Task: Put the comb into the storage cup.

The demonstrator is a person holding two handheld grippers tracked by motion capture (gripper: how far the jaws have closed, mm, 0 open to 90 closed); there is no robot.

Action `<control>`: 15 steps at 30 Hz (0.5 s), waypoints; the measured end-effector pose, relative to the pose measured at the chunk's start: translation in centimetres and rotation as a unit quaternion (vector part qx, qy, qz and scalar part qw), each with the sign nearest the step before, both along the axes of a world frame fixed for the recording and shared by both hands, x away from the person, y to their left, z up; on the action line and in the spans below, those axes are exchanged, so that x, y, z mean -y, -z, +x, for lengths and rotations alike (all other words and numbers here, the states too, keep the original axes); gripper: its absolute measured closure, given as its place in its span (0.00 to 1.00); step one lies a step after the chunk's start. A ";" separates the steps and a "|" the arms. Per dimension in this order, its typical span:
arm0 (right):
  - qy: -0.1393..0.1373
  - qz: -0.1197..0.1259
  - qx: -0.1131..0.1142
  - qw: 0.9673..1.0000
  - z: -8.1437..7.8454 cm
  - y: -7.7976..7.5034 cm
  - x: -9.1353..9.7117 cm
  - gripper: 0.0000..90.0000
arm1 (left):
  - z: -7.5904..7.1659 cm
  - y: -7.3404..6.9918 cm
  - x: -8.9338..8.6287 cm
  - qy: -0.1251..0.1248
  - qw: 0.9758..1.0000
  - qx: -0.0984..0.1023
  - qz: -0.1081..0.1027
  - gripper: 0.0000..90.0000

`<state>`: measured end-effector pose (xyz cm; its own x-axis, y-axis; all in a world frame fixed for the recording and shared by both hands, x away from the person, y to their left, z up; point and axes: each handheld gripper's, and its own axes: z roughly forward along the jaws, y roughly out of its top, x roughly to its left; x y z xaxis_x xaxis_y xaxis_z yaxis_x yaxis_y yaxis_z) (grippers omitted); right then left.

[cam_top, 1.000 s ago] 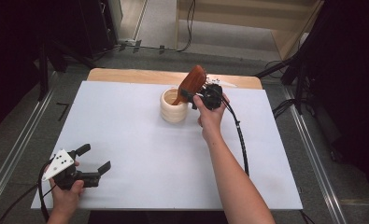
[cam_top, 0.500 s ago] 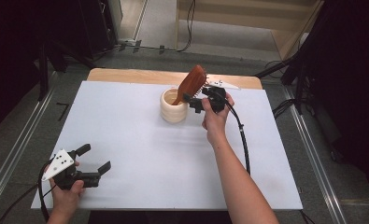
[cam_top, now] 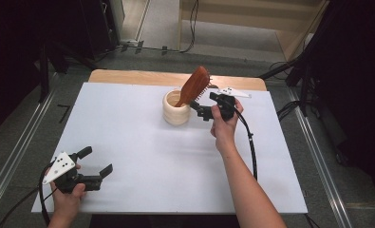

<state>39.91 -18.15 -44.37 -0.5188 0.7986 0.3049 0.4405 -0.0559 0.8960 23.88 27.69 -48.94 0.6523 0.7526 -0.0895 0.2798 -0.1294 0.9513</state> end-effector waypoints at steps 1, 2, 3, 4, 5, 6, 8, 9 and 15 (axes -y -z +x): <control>0.001 -0.006 0.005 1.000 -0.2 0.0 0.0 0.00 | 0.0 0.0 0.0 0.000 1.000 0.000 0.000 0.00; 0.001 -0.009 0.007 1.000 -0.4 -0.1 0.1 0.00 | 0.0 0.0 0.0 0.000 1.000 0.000 -0.001 0.00; 0.000 -0.010 0.009 1.000 -0.5 -0.1 0.1 0.00 | 0.0 0.0 0.0 0.000 1.000 0.000 -0.001 0.00; 0.000 -0.011 0.012 1.000 -0.7 -0.2 0.2 0.00 | 0.0 0.0 0.0 0.000 1.000 0.001 0.000 0.00; -0.003 -0.011 0.013 1.000 -0.9 -0.2 0.3 0.00 | 0.0 0.0 0.0 0.000 1.000 0.001 0.000 0.00; -0.002 -0.012 0.014 1.000 -1.1 -0.2 0.4 0.00 | 0.0 0.0 0.0 0.000 1.000 0.001 0.000 0.00; -0.002 -0.014 0.016 1.000 -1.5 -0.2 0.6 0.00 | 0.0 0.0 0.0 0.000 1.000 0.001 -0.001 0.00; -0.002 -0.016 0.018 1.000 -1.6 -0.2 0.7 0.00 | 0.0 0.0 0.0 0.000 1.000 0.001 0.000 0.00; 0.001 -0.018 0.022 1.000 -2.5 -0.2 1.5 0.00 | 0.0 0.0 0.0 -0.001 1.000 0.001 0.000 0.00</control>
<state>37.40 -19.68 -44.21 -0.5300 0.8095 0.2526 0.3998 -0.0242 0.9163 23.87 27.67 -48.95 0.6517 0.7534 -0.0881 0.2784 -0.1294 0.9517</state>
